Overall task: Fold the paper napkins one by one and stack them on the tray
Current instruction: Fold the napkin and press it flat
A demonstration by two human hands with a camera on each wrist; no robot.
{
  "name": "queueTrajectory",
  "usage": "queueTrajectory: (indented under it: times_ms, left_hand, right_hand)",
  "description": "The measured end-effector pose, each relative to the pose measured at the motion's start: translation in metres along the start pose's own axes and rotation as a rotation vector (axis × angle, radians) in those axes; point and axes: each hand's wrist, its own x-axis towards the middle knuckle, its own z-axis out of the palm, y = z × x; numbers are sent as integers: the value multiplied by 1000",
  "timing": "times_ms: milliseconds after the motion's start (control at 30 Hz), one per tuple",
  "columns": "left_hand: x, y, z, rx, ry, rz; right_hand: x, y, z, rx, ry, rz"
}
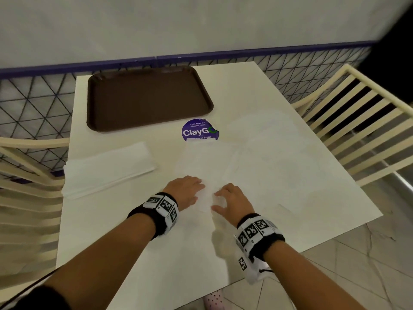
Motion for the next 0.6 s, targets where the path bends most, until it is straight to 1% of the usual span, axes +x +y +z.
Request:
queueTrajectory:
  times_ms: [133, 167, 200, 267, 300, 333, 367, 400, 467, 500, 567, 600]
  left_hand:
    - [5, 4, -2, 83, -30, 25]
    - [7, 6, -2, 110, -24, 19]
    - [8, 8, -4, 127, -14, 6]
    - [11, 11, -3, 163, -2, 23]
    - [14, 9, 0, 194, 45, 38]
    - [14, 9, -3, 178, 63, 30]
    - [14, 9, -4, 190, 50, 24]
    - [16, 7, -4, 228, 69, 49]
    - [19, 6, -5, 223, 7, 47]
    - [21, 4, -3, 249, -16, 47]
    - [21, 1, -6, 221, 84, 50]
    - [19, 2, -12, 193, 164, 53]
  right_hand:
    - [1, -2, 2, -116, 2, -40]
    - [0, -6, 2, -168, 38, -64]
    - [1, -7, 3, -230, 109, -97]
    - [0, -9, 3, -307, 125, -83]
    - [2, -8, 4, -317, 104, -79]
    - [4, -7, 5, -313, 77, -92]
    - [7, -5, 7, -310, 81, -94]
    - [7, -7, 5, -291, 92, -101]
    - [6, -7, 1, -319, 167, -117]
    - [4, -9, -6, -285, 150, -111]
    - [4, -9, -13, -231, 85, -82]
    - [3, -6, -15, -207, 65, -99]
